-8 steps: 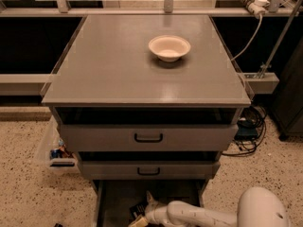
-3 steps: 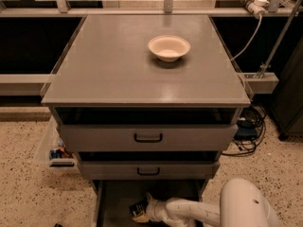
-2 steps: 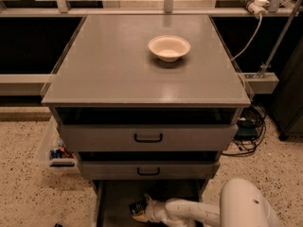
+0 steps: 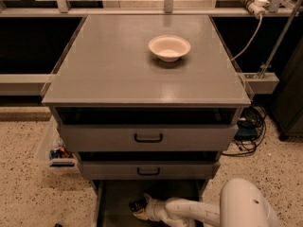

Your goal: Pick rxbar chocolate from bottom drawer and place on counter

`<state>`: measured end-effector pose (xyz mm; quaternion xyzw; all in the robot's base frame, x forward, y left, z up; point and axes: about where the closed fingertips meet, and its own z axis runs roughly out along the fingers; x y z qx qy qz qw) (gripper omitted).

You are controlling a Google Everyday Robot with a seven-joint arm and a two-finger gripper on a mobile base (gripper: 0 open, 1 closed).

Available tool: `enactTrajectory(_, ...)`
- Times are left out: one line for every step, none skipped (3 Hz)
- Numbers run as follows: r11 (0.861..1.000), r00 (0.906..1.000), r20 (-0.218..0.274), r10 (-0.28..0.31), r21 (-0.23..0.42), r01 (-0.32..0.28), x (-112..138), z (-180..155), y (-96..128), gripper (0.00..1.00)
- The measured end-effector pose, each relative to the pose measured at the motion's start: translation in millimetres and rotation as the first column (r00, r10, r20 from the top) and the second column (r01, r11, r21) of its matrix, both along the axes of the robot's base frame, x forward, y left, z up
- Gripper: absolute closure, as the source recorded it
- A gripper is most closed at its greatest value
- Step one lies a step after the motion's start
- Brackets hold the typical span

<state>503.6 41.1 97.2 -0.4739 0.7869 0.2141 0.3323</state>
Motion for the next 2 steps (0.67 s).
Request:
enactTrajectory(1.0,1.0,0.0,0.0,0.0,0.0,0.0,6.0,0.0,1.0)
enactTrajectory(0.998,1.0,-0.005,0.0,0.065,0.001,-3.0,42.9,-17.8,1.0)
